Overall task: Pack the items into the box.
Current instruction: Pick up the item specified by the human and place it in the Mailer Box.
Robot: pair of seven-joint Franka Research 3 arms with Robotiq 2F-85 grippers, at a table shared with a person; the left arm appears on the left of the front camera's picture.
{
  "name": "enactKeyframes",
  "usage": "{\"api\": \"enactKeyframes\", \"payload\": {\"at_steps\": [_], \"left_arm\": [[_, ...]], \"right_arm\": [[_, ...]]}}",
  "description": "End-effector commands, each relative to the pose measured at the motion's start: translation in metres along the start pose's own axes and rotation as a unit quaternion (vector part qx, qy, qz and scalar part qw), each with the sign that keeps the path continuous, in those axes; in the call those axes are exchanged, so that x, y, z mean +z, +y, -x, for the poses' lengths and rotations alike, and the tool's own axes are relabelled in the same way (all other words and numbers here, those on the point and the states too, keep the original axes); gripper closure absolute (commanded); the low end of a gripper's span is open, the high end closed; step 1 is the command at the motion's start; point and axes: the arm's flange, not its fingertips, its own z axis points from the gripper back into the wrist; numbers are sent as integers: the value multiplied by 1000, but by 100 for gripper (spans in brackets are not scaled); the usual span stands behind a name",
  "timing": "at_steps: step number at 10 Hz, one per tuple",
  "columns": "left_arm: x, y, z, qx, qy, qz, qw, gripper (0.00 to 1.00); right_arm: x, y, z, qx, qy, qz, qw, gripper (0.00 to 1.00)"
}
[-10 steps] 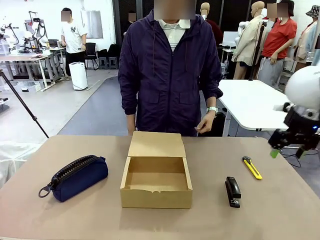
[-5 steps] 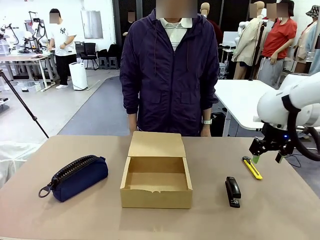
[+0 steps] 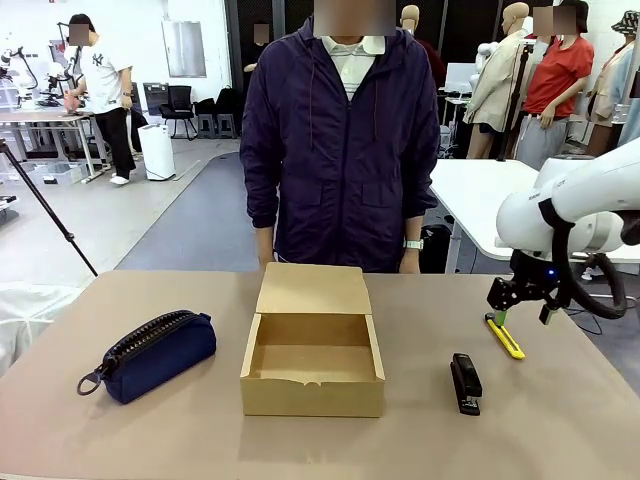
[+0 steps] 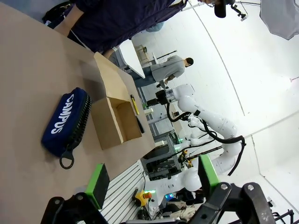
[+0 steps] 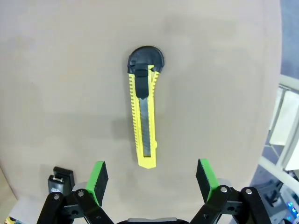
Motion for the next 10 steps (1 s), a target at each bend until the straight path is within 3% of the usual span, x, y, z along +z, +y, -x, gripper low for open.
{"api": "enactKeyframes", "payload": {"at_steps": [1,6,10], "left_arm": [[1,-2,1,-2,1,6,1000,0],[1,-2,1,-2,1,6,1000,0],[1,-2,1,-2,1,6,1000,0]], "right_arm": [[-7,8,-14,-31,-27,21,999,0],[-39,14,-29,0,-31,21,999,0],[-41,16,-33,-4,-24,41,999,0]]}}
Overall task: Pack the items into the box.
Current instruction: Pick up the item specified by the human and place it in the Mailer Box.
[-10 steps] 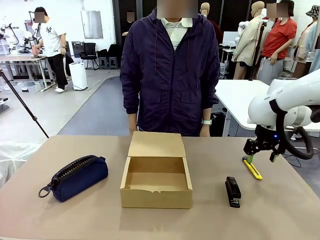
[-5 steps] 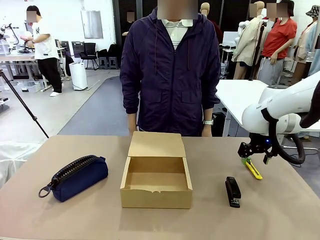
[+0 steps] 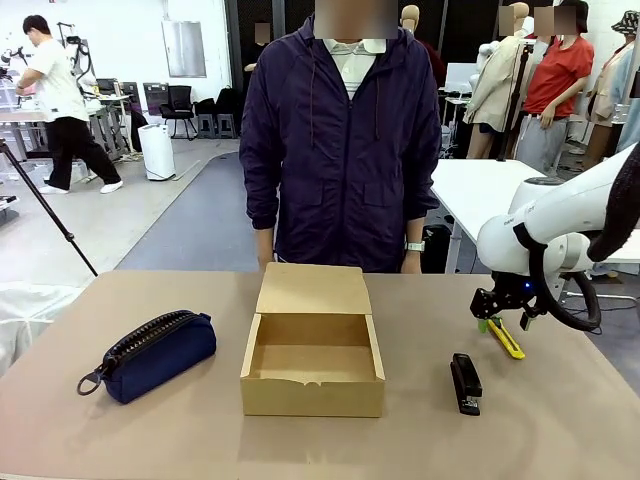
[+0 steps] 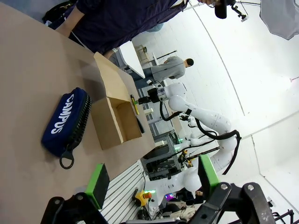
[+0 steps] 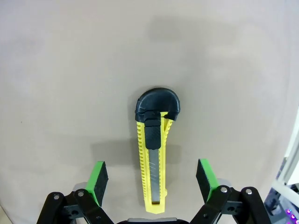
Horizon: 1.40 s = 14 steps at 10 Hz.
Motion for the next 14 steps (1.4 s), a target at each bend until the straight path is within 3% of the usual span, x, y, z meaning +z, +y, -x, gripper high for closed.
{"api": "enactKeyframes", "payload": {"at_steps": [1,2,12,14], "left_arm": [[1,-2,1,-2,1,6,1000,0],[1,-2,1,-2,1,6,1000,0],[1,-2,1,-2,1,6,1000,0],[1,-2,1,-2,1,6,1000,0]], "right_arm": [[-3,3,-7,-7,2,28,1000,45],[-4,3,-7,-5,4,26,1000,100],[-1,2,-4,8,14,20,1000,100],[20,0,4,11,10,24,1000,100]]}}
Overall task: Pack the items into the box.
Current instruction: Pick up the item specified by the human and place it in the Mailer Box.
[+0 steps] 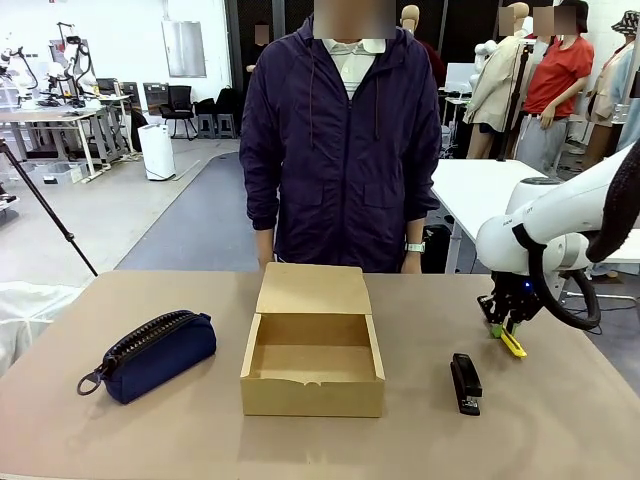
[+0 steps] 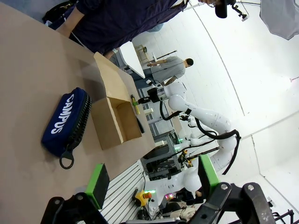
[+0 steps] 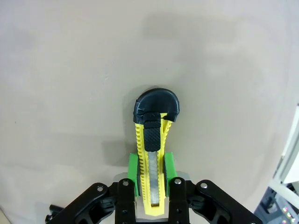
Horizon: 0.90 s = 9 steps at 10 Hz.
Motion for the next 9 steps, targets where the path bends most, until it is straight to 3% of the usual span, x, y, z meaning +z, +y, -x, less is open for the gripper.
{"api": "enactKeyframes", "payload": {"at_steps": [1,4,6,9], "left_arm": [[1,-2,1,-2,1,6,1000,0],[1,-2,1,-2,1,6,1000,0],[1,-2,1,-2,1,6,1000,0],[1,-2,1,-2,1,6,1000,0]], "right_arm": [[54,-5,21,12,-4,18,1000,100],[145,-17,86,66,52,-13,996,100],[167,-20,147,76,70,-44,994,100],[168,-30,204,40,12,-73,996,100]]}}
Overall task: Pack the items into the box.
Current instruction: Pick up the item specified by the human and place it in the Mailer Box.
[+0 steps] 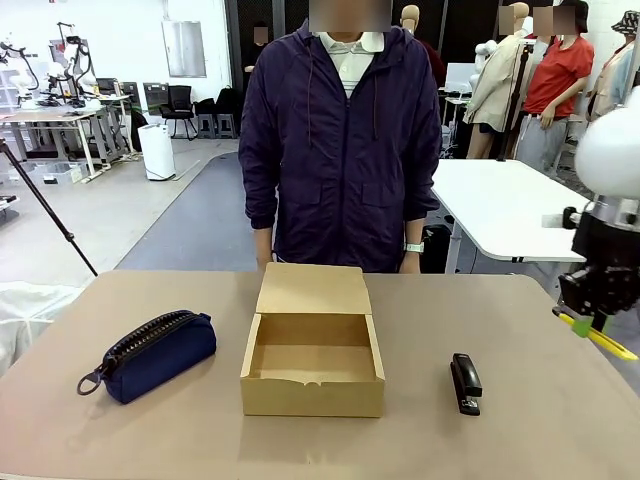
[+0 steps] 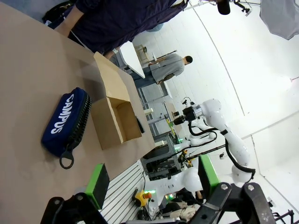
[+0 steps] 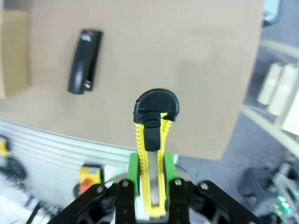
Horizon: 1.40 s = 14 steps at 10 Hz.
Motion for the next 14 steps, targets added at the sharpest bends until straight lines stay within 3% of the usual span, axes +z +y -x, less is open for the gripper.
{"api": "enactKeyframes", "payload": {"at_steps": [1,2,5,7,8,10,11,12,14], "left_arm": [[1,-2,1,-3,1,5,1000,0],[1,-2,1,-3,1,5,1000,0],[1,-2,1,-3,1,5,1000,0],[1,-2,1,-3,1,5,1000,0],[1,-2,1,-3,1,5,1000,0],[1,-2,1,-3,1,5,1000,0],[1,-2,1,-3,1,5,1000,0],[1,-2,1,-3,1,5,1000,0],[1,-2,1,-3,1,5,1000,0]], "right_arm": [[-13,-17,12,-41,-17,-10,999,100],[0,0,0,0,0,0,1000,100],[-6,-6,12,-11,-5,-6,1000,100],[9,41,-31,123,-65,9,990,100],[20,85,-59,211,-81,28,974,100],[26,171,-99,372,-114,30,921,100],[24,215,-116,456,-108,16,883,100],[21,248,-129,502,-115,12,857,100],[7,308,-140,613,-119,-15,781,100]]}}
